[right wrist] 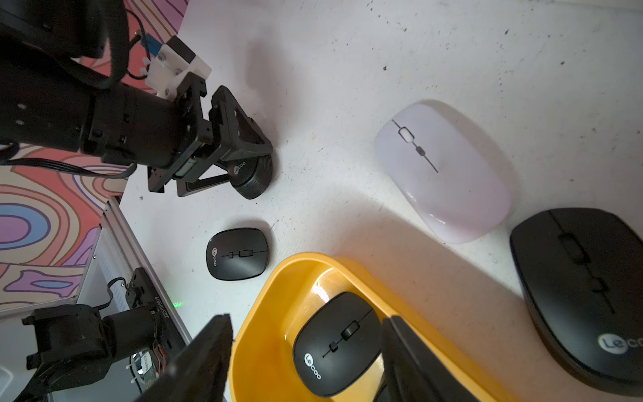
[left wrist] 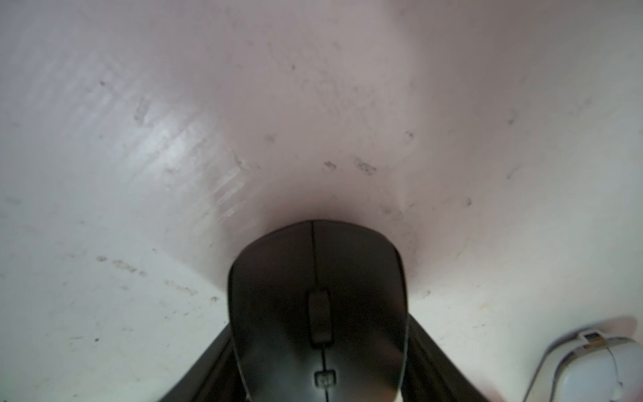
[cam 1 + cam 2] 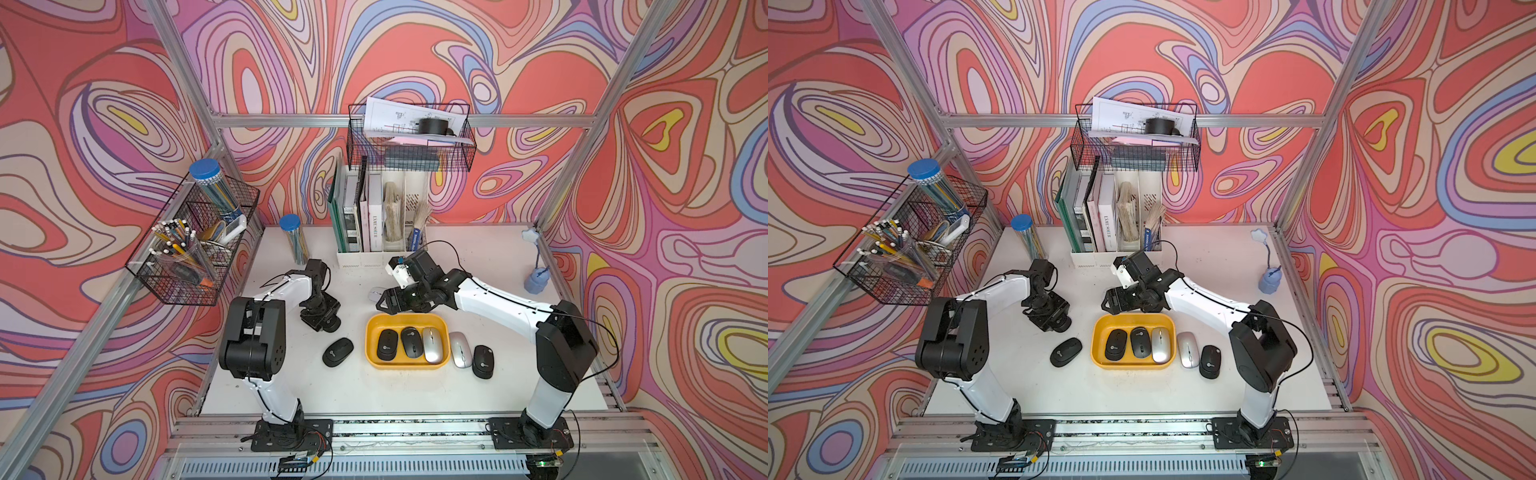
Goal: Put the mouse in the storage box
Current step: Pick up the mouse from the center of the board.
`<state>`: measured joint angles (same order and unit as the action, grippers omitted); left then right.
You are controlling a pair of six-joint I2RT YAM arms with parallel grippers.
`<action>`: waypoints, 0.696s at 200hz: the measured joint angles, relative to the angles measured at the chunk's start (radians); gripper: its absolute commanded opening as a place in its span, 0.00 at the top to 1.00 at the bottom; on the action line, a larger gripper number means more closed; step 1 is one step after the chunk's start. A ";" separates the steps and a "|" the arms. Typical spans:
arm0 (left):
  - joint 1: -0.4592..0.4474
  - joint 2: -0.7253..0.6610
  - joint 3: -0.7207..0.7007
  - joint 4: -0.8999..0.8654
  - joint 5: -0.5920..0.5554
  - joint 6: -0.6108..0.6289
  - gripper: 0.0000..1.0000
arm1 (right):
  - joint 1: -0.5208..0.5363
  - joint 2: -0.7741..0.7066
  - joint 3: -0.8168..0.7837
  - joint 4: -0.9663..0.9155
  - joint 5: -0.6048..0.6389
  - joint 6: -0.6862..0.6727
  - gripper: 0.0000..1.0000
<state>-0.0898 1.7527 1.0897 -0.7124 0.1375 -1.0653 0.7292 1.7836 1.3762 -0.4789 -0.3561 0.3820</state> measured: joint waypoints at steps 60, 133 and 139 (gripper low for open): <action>-0.001 -0.047 0.040 -0.045 -0.001 0.129 0.39 | 0.000 0.046 0.013 -0.006 0.008 -0.001 0.31; -0.142 -0.151 0.174 -0.216 -0.009 0.320 0.40 | -0.011 -0.019 -0.056 -0.011 0.082 -0.015 0.31; -0.170 -0.154 0.191 -0.231 -0.009 0.336 0.40 | -0.018 -0.038 -0.074 -0.011 0.089 -0.015 0.31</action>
<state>-0.2600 1.5990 1.2804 -0.9432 0.1284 -0.7296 0.7116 1.7454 1.3018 -0.4900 -0.2672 0.3672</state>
